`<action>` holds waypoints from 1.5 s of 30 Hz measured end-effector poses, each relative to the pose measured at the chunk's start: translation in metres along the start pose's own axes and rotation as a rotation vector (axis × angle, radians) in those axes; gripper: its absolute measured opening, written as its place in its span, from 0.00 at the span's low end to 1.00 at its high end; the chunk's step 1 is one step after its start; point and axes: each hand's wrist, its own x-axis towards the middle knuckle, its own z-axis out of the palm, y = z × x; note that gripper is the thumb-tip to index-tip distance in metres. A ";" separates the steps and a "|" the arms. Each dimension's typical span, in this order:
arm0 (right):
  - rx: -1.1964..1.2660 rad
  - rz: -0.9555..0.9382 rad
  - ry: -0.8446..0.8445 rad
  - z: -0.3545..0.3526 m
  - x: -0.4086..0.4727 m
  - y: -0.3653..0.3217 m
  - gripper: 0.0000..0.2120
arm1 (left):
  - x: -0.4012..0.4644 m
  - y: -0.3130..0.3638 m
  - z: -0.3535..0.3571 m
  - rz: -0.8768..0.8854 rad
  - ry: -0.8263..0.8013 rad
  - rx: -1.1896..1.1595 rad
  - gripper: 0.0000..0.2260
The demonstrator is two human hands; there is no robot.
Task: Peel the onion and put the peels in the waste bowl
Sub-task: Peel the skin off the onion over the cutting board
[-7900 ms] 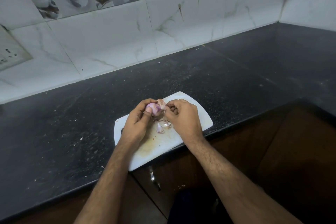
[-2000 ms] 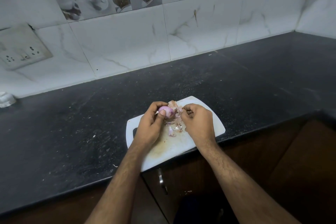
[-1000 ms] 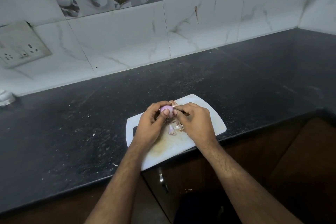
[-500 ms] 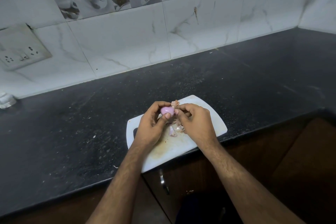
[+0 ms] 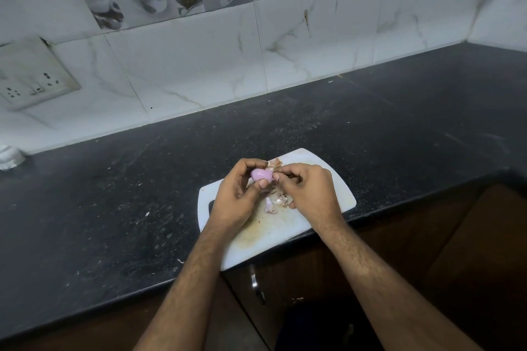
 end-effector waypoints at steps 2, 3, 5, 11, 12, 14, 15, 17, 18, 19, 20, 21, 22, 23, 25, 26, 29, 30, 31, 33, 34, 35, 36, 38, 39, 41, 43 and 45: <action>-0.002 0.008 -0.004 -0.001 0.000 0.000 0.07 | 0.001 -0.002 -0.001 -0.002 0.001 0.007 0.10; 0.002 0.016 -0.007 -0.001 0.001 0.001 0.07 | 0.001 -0.003 -0.001 -0.002 0.001 0.010 0.11; 0.003 0.032 -0.014 0.000 0.001 0.001 0.06 | 0.001 -0.003 0.000 -0.002 -0.004 0.014 0.12; -0.083 0.028 -0.010 0.005 0.001 0.001 0.05 | 0.001 -0.003 0.001 0.019 -0.032 0.049 0.11; -0.102 0.026 -0.008 0.006 0.000 0.000 0.05 | 0.001 -0.003 0.001 0.022 -0.029 0.057 0.11; -0.121 0.029 -0.008 0.006 0.000 -0.001 0.04 | 0.000 -0.002 0.001 0.020 -0.027 0.062 0.11; -0.125 0.034 -0.008 0.006 0.000 -0.002 0.04 | 0.000 -0.001 0.001 0.019 -0.027 0.063 0.10; -0.137 0.042 -0.007 0.007 -0.001 -0.003 0.04 | 0.000 -0.001 0.002 0.022 -0.024 0.068 0.11; -0.146 0.044 -0.004 0.007 -0.001 -0.003 0.04 | 0.000 -0.001 0.002 0.027 -0.023 0.071 0.11; -0.154 0.045 0.001 0.007 -0.001 -0.003 0.04 | 0.000 -0.001 0.002 0.032 -0.024 0.078 0.12; -0.161 0.050 0.007 0.007 0.000 -0.002 0.04 | 0.000 -0.001 0.002 0.037 -0.029 0.086 0.11; -0.169 0.060 0.015 0.007 0.000 -0.002 0.03 | 0.000 -0.001 0.002 0.040 -0.033 0.090 0.11; -0.178 0.073 0.028 0.007 0.001 -0.001 0.03 | 0.000 -0.002 0.001 0.042 -0.032 0.078 0.11; -0.185 0.088 0.048 0.007 0.003 0.000 0.03 | 0.000 -0.002 0.001 0.042 -0.016 0.056 0.10; -0.188 0.103 0.067 0.007 0.005 0.003 0.03 | 0.000 -0.003 0.000 0.044 0.028 0.035 0.10; -0.188 0.098 0.055 0.007 0.006 0.004 0.03 | 0.000 -0.003 0.000 0.046 0.039 0.049 0.10; -0.215 0.036 0.007 0.008 0.006 0.005 0.09 | 0.000 -0.006 0.001 0.030 0.053 0.117 0.09; -0.212 0.013 0.007 0.008 0.006 0.005 0.12 | 0.001 -0.008 0.001 0.026 0.056 0.128 0.09; -0.202 -0.007 0.010 0.008 0.005 0.004 0.13 | 0.001 -0.008 0.001 0.029 0.053 0.140 0.09; -0.173 -0.052 0.018 0.008 0.004 0.002 0.11 | 0.002 -0.008 0.001 0.047 0.039 0.165 0.11; -0.156 -0.068 0.022 0.007 0.003 0.001 0.09 | 0.002 -0.008 0.001 0.052 0.033 0.165 0.11; -0.140 -0.078 0.025 0.006 0.002 0.000 0.08 | 0.002 -0.008 0.001 0.053 0.030 0.159 0.12; -0.124 -0.081 0.028 0.006 0.002 0.001 0.06 | 0.002 -0.008 0.001 0.052 0.026 0.154 0.12; -0.102 -0.072 0.022 0.005 0.002 0.001 0.05 | 0.002 -0.009 0.001 0.049 0.008 0.158 0.11; -0.100 -0.067 0.018 0.005 0.001 0.001 0.05 | 0.002 -0.009 0.001 0.044 -0.006 0.160 0.10; -0.079 -0.059 0.011 0.004 0.000 0.000 0.06 | 0.001 -0.006 0.002 0.036 -0.028 0.166 0.09; -0.046 -0.045 0.000 0.003 -0.002 -0.001 0.06 | 0.000 -0.003 0.003 0.053 -0.036 0.177 0.08; -0.026 -0.027 -0.020 0.002 -0.002 -0.002 0.05 | -0.001 0.000 0.003 0.071 -0.039 0.186 0.08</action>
